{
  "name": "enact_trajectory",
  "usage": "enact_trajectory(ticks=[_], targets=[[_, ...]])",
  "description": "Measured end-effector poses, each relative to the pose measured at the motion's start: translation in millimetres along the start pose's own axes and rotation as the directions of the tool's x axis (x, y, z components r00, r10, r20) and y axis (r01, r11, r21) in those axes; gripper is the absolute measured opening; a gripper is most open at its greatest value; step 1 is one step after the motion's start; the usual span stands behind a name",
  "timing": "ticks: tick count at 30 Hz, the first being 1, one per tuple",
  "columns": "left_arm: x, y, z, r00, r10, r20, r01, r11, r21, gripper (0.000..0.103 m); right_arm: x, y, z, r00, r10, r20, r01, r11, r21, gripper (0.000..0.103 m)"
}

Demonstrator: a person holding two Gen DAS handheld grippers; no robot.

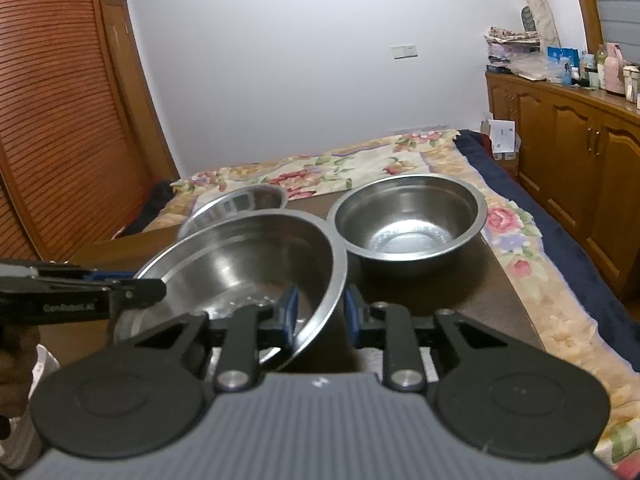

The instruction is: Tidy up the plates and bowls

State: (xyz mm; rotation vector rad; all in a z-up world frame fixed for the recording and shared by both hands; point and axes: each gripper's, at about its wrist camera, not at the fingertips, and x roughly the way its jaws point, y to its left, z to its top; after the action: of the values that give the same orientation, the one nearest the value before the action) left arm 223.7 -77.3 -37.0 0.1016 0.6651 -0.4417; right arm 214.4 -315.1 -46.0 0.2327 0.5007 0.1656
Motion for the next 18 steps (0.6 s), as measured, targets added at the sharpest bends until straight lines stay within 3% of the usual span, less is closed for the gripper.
enact_trajectory(ticks=[10,18], targets=[[-13.9,-3.8,-1.8,1.000,-0.019,0.004,0.019,1.000,-0.001,0.019,-1.2,-10.3,-1.4,0.999,0.049,0.002,-0.049,0.996,0.079,0.021],[-44.4,-7.7,-4.9,0.998,-0.058,0.028,0.057,0.998,0.005,0.019,-27.1,-11.9,-4.8,0.995,0.087,0.037,-0.091,0.990,0.112,0.019]])
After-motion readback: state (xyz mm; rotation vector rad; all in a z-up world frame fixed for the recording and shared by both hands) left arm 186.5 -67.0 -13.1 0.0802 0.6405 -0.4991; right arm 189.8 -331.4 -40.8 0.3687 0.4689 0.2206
